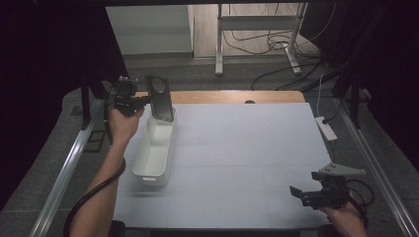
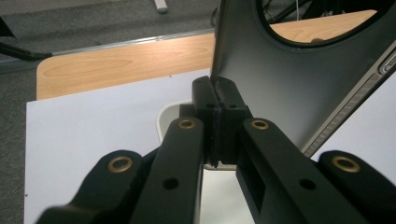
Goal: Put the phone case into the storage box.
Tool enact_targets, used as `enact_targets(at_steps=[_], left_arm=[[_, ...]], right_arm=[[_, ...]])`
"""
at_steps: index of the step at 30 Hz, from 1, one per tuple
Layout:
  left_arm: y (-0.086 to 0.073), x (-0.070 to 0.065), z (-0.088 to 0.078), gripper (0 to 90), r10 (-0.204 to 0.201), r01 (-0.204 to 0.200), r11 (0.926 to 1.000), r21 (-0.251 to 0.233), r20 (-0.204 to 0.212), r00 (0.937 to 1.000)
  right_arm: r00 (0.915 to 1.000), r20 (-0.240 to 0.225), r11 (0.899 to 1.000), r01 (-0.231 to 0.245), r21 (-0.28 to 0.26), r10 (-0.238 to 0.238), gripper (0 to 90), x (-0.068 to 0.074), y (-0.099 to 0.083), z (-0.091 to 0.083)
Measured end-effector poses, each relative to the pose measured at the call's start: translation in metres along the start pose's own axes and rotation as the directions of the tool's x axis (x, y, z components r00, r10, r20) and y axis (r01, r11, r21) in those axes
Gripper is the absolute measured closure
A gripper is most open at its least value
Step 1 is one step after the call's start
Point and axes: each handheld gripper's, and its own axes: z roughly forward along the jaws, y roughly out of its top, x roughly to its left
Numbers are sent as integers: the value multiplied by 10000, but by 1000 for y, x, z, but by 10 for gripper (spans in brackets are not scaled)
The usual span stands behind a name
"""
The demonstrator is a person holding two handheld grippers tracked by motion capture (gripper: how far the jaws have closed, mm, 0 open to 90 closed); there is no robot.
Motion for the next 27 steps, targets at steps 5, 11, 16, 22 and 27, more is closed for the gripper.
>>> enact_targets(at_steps=[5, 11, 16, 22, 27], left_arm=[[0, 4, 5, 888, -133, 133, 9999, -31, -70, 9999], [-2, 8, 12, 889, -333, 332, 9994, -31, -134, 9994], [-4, 10, 20, 889, -331, 333, 9994, 48, -305, 9990], [-7, 13, 26, 888, -358, 361, 9993, 46, -521, 9980], [-11, 14, 32, 888, -446, 450, 9990, 49, -648, 9969]], right_arm=[[10000, -34, 10000, -1, 19, 1, 16, 0, 0, 1], [10000, -61, 10000, 23, 52, -22, 18, 0, 0, 1], [10000, -54, 10000, 43, 76, -43, 20, 0, 0, 1], [10000, -61, 9999, 50, 95, -50, 21, 0, 0, 1], [10000, -87, 9999, 48, 132, -47, 26, 0, 0, 1]])
